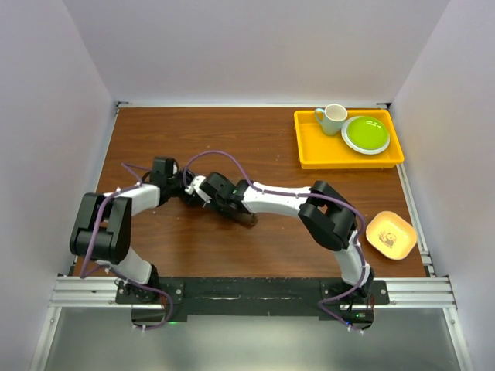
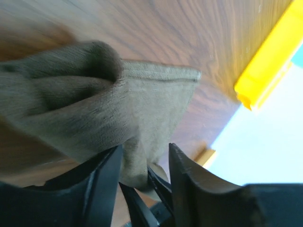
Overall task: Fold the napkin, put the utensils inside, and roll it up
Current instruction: Roll the napkin with the utensil
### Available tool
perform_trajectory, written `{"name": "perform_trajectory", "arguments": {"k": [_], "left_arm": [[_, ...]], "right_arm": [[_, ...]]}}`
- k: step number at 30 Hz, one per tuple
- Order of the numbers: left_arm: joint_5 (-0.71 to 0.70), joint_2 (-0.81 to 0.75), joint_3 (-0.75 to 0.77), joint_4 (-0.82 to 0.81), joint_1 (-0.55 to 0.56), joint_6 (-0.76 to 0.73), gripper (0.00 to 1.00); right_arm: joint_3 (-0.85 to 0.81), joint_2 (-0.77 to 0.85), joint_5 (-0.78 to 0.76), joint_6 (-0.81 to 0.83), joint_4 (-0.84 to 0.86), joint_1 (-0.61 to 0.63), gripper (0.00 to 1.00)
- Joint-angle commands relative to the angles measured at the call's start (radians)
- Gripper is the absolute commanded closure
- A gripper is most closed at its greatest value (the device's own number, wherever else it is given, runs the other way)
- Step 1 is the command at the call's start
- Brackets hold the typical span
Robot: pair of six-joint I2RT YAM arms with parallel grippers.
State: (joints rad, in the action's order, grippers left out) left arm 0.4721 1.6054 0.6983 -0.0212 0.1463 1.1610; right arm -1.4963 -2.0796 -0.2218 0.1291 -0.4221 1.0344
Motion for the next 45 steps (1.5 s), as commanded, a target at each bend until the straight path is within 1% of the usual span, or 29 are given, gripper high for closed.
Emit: {"name": "perform_trajectory", "arguments": {"k": [1, 2, 3, 4, 6, 7, 9, 10, 13, 14, 16, 17, 19, 21, 24, 25, 26, 30, 32, 33, 36, 38, 39, 40, 42, 43, 44, 45], "left_arm": [[-0.045, -0.113, -0.003, 0.136, -0.066, -0.121, 0.47], [-0.056, -0.124, 0.000, 0.162, -0.070, -0.130, 0.46], [-0.065, -0.134, 0.003, 0.170, -0.070, -0.139, 0.44], [-0.082, -0.153, 0.006, 0.178, -0.070, -0.155, 0.42], [-0.092, -0.165, 0.029, 0.201, -0.070, -0.172, 0.40], [-0.110, -0.173, 0.041, 0.214, -0.070, -0.191, 0.39], [-0.128, -0.182, 0.087, 0.256, -0.070, -0.210, 0.38], [-0.142, -0.186, 0.101, 0.268, -0.070, -0.225, 0.38], [-0.144, -0.179, 0.139, 0.296, -0.067, -0.234, 0.38], [-0.138, -0.173, 0.141, 0.293, -0.063, -0.231, 0.38], [-0.106, -0.153, 0.136, 0.256, -0.050, -0.215, 0.37], [-0.092, -0.145, 0.129, 0.236, -0.044, -0.204, 0.37], [-0.054, -0.106, 0.129, 0.208, -0.021, -0.169, 0.37], [-0.046, -0.055, 0.148, 0.205, 0.007, -0.146, 0.37], [-0.084, 0.008, 0.217, 0.291, 0.041, -0.115, 0.37], [-0.131, 0.023, 0.242, 0.370, 0.047, -0.094, 0.36], [-0.150, 0.040, 0.280, 0.406, 0.052, -0.078, 0.36], [-0.174, 0.135, 0.346, 0.493, 0.087, 0.008, 0.36], [-0.190, 0.171, 0.380, 0.555, 0.096, 0.041, 0.38], [-0.205, 0.198, 0.388, 0.569, 0.105, 0.061, 0.42], [-0.227, 0.243, 0.412, 0.631, 0.118, 0.069, 0.48], [-0.248, 0.245, 0.422, 0.649, 0.118, 0.066, 0.51], [-0.266, 0.242, 0.418, 0.656, 0.118, 0.060, 0.55], [-0.273, 0.238, 0.415, 0.658, 0.118, 0.057, 0.57], [-0.288, 0.228, 0.405, 0.655, 0.118, 0.049, 0.66], [-0.286, 0.225, 0.402, 0.652, 0.118, 0.048, 0.71], [-0.285, 0.222, 0.397, 0.649, 0.116, 0.046, 0.78], [-0.283, 0.218, 0.392, 0.644, 0.118, 0.045, 0.80]], "right_arm": [[-0.007, 0.018, 0.185, -0.077, -0.044, -0.129, 0.92], [-0.012, 0.016, 0.218, -0.095, -0.050, -0.152, 0.92], [-0.013, 0.012, 0.342, -0.103, -0.049, -0.174, 0.92], [-0.013, 0.009, 0.389, -0.111, -0.046, -0.213, 0.92], [-0.027, -0.006, 0.488, -0.121, -0.041, -0.243, 0.93], [-0.042, -0.034, 0.563, -0.123, -0.055, -0.267, 0.93], [-0.089, -0.069, 0.623, -0.121, -0.099, -0.284, 0.93], [-0.103, -0.100, 0.683, -0.121, -0.112, -0.299, 0.94], [-0.122, -0.151, 0.803, -0.183, -0.113, -0.342, 0.93], [-0.120, -0.163, 0.893, -0.231, -0.087, -0.356, 0.93], [-0.102, -0.191, 0.994, -0.282, -0.054, -0.387, 0.92], [-0.098, -0.220, 1.086, -0.330, -0.014, -0.396, 0.92], [-0.075, -0.240, 1.147, -0.368, 0.022, -0.413, 0.91], [-0.045, -0.261, 1.213, -0.436, 0.095, -0.424, 0.90], [-0.021, -0.280, 1.234, -0.505, 0.175, -0.439, 0.89], [-0.024, -0.286, 1.237, -0.510, 0.178, -0.442, 0.89], [-0.036, -0.290, 1.234, -0.513, 0.169, -0.441, 0.89], [-0.051, -0.307, 1.233, -0.505, 0.160, -0.442, 0.89], [-0.065, -0.310, 1.222, -0.484, 0.134, -0.441, 0.89], [-0.068, -0.310, 1.217, -0.477, 0.126, -0.441, 0.88], [-0.088, -0.306, 1.184, -0.448, 0.085, -0.441, 0.85], [-0.113, -0.294, 1.148, -0.405, 0.036, -0.441, 0.78], [-0.117, -0.284, 1.139, -0.393, 0.023, -0.441, 0.76], [-0.119, -0.261, 1.113, -0.381, 0.011, -0.439, 0.70], [-0.130, -0.238, 1.081, -0.365, -0.007, -0.441, 0.64], [-0.136, -0.215, 1.063, -0.347, -0.036, -0.439, 0.59], [-0.146, -0.205, 1.031, -0.338, -0.049, -0.435, 0.57], [-0.151, -0.189, 1.014, -0.327, -0.064, -0.433, 0.55]]}}
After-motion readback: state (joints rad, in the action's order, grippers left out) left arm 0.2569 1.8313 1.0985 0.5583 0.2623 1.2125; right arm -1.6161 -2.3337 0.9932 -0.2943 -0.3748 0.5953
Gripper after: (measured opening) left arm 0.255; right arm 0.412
